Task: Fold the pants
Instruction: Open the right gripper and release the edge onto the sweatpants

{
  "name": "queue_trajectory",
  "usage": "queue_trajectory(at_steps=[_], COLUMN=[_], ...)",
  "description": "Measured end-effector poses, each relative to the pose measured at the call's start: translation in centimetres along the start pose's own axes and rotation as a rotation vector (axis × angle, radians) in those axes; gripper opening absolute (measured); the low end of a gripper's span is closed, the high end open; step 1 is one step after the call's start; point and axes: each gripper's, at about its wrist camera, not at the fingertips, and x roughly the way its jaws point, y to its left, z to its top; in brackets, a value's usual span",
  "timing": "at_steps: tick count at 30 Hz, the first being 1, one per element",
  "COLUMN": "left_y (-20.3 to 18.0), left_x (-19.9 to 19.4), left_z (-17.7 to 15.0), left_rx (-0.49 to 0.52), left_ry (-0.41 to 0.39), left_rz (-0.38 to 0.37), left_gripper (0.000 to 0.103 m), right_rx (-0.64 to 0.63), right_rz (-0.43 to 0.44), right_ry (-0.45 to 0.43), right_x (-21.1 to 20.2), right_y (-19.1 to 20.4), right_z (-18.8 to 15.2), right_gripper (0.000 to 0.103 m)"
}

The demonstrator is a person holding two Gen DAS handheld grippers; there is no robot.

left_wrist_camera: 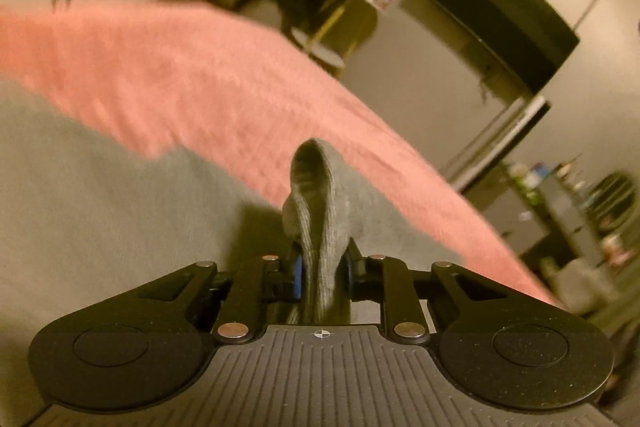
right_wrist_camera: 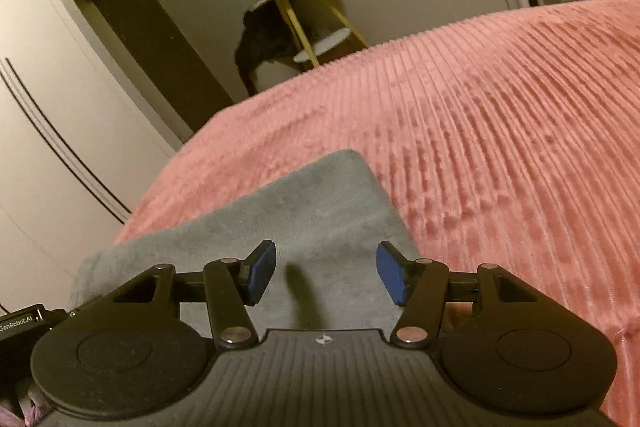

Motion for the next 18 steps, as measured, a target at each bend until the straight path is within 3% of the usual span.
queue_trajectory(at_steps=[3, 6, 11, 14, 18], left_y=[0.3, 2.4, 3.9, 3.5, 3.0], left_x=[-0.5, 0.3, -2.2, -3.6, -4.1], left_z=[-0.6, -1.4, -1.8, -2.7, -3.4], left_rx=[0.066, 0.025, -0.137, -0.125, -0.132], left_ry=[-0.034, -0.012, 0.010, 0.016, 0.056], left_rz=[0.126, 0.252, 0.177, 0.169, 0.174], left_gripper=[0.027, 0.044, 0.075, 0.077, 0.077], right_rx=[-0.012, -0.028, 0.028, 0.087, 0.042], right_rz=[0.018, 0.015, 0.016, 0.012, -0.066], right_ry=[-0.003, 0.012, 0.061, 0.119, 0.180], right_x=[-0.5, -0.7, -2.1, -4.3, -6.0], right_y=[0.6, 1.1, 1.1, 0.9, 1.8], right_z=[-0.1, -0.3, -0.7, -1.8, -2.6], right_gripper=[0.057, 0.057, 0.055, 0.049, 0.047])
